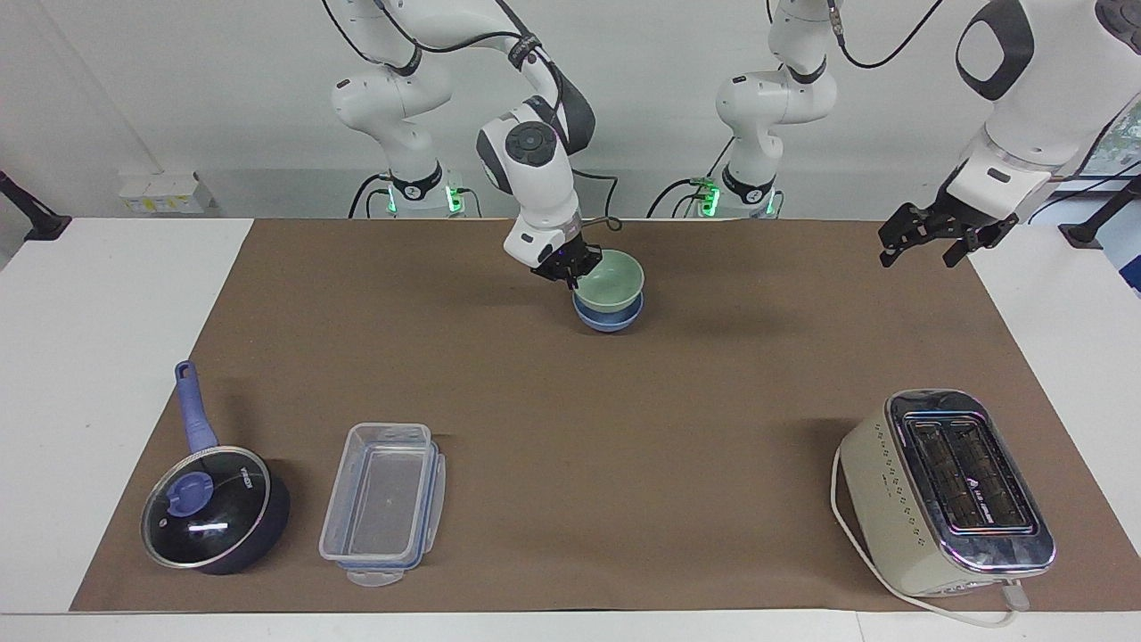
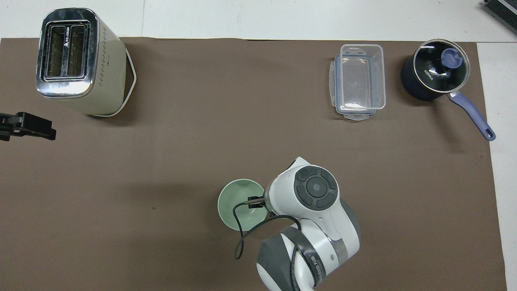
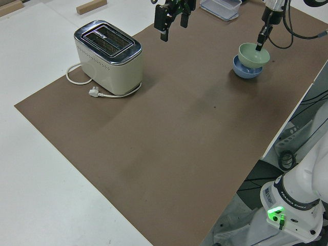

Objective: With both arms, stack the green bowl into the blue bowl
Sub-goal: 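Lower the green bowl into the blue bowl and open the right gripper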

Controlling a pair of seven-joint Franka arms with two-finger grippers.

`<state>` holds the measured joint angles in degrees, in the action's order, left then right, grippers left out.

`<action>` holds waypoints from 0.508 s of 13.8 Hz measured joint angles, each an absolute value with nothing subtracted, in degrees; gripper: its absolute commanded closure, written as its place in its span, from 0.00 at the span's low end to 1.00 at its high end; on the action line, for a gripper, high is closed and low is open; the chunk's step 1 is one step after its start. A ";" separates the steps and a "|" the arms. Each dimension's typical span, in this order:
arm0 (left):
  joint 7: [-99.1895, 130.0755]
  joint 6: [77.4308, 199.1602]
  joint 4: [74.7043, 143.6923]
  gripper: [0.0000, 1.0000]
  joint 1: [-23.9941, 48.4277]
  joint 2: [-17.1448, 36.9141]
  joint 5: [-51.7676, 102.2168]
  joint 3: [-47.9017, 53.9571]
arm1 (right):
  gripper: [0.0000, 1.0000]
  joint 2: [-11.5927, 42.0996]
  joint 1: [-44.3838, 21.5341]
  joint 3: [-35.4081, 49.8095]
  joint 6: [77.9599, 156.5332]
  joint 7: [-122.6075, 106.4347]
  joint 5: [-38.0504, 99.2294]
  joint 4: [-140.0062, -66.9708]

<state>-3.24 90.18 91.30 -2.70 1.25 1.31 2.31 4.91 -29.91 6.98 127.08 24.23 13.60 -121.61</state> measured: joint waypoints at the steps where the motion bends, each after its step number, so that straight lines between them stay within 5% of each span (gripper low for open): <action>1: -3.24 90.18 91.30 0.00 -2.70 1.25 1.31 2.31 | 1.00 5.33 -29.95 6.98 127.57 24.24 13.60 -121.61; 7: -3.23 90.18 91.30 0.00 -2.70 1.25 1.31 2.31 | 1.00 6.51 -29.95 6.97 128.36 24.24 13.60 -121.89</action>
<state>-3.23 90.18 91.30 -2.70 1.25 1.31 2.31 6.51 -29.95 6.97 128.36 24.24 13.60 -121.89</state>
